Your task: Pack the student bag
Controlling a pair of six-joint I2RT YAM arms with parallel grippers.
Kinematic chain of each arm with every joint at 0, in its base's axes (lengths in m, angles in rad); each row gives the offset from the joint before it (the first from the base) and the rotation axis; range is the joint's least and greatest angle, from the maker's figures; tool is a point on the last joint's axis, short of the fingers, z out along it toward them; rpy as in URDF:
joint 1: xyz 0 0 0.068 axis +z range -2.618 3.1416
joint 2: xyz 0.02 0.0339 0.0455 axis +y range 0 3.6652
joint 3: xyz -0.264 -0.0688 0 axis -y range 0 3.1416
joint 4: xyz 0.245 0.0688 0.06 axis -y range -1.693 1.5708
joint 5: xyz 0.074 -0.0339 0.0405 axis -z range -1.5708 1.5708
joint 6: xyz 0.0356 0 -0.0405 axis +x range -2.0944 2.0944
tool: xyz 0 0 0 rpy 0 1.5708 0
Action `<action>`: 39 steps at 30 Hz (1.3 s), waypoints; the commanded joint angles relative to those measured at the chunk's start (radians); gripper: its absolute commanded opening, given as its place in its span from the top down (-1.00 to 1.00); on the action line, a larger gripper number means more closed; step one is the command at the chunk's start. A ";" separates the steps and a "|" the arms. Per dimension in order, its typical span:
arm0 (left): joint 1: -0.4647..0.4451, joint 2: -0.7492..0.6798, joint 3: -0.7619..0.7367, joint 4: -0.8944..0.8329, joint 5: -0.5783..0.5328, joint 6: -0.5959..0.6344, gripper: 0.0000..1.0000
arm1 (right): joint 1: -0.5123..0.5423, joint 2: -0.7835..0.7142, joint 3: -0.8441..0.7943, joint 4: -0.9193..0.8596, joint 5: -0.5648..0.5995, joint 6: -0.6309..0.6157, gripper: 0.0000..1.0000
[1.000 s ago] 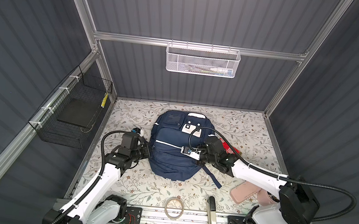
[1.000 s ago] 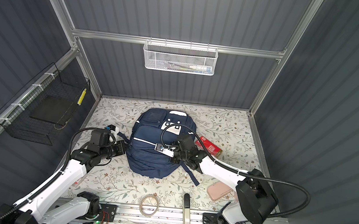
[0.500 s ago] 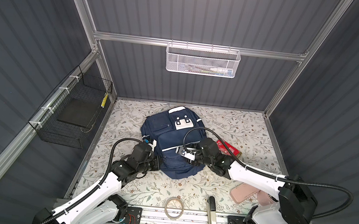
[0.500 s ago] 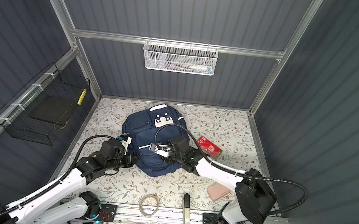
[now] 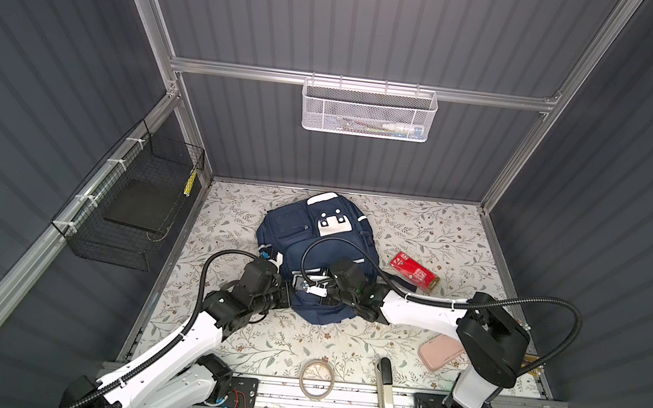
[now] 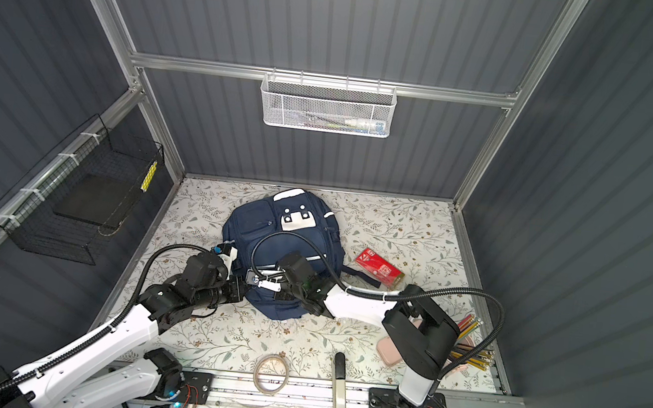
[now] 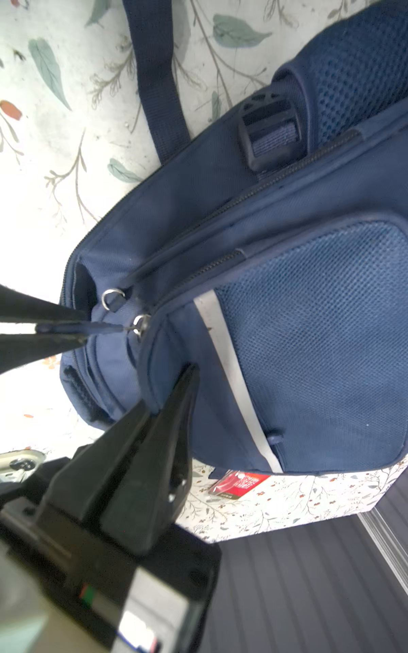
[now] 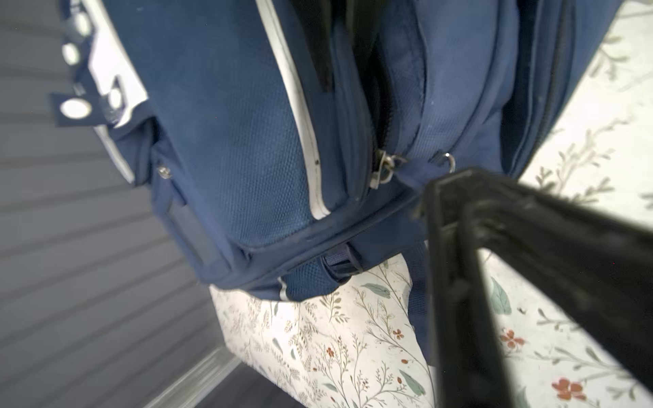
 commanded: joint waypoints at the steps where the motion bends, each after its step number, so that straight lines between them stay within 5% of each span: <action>1: 0.042 0.029 0.058 -0.063 -0.135 0.080 1.00 | -0.020 -0.064 -0.071 -0.062 -0.099 -0.034 1.00; 8: 0.334 0.163 0.126 0.072 0.031 0.136 1.00 | -0.088 -0.144 -0.088 -0.246 -0.288 -0.049 1.00; 13: 0.375 0.207 0.149 0.111 0.004 0.129 1.00 | -0.125 -0.193 -0.088 -0.306 -0.317 -0.055 1.00; 21: 0.374 0.193 0.017 0.235 0.236 0.128 1.00 | -0.128 -0.183 -0.063 -0.248 -0.344 -0.017 0.96; 27: 0.374 0.051 0.082 0.065 0.237 0.231 -0.23 | -0.123 -0.197 0.024 -0.304 -0.219 0.048 0.33; 29: 0.370 0.036 0.153 -0.001 0.222 0.274 -0.41 | -0.126 -0.243 -0.028 -0.227 -0.198 0.093 0.07; 33: 0.303 0.105 0.278 -0.070 0.183 0.338 -0.66 | -0.131 -0.348 -0.136 -0.116 -0.176 0.238 -0.13; 35: 0.183 0.159 0.323 -0.064 0.123 0.380 -0.88 | -0.148 -0.396 -0.179 -0.081 -0.116 0.359 -0.21; 39: -0.078 0.280 0.407 -0.095 -0.062 0.509 -0.90 | -0.207 -0.460 -0.202 -0.140 -0.003 0.528 -0.25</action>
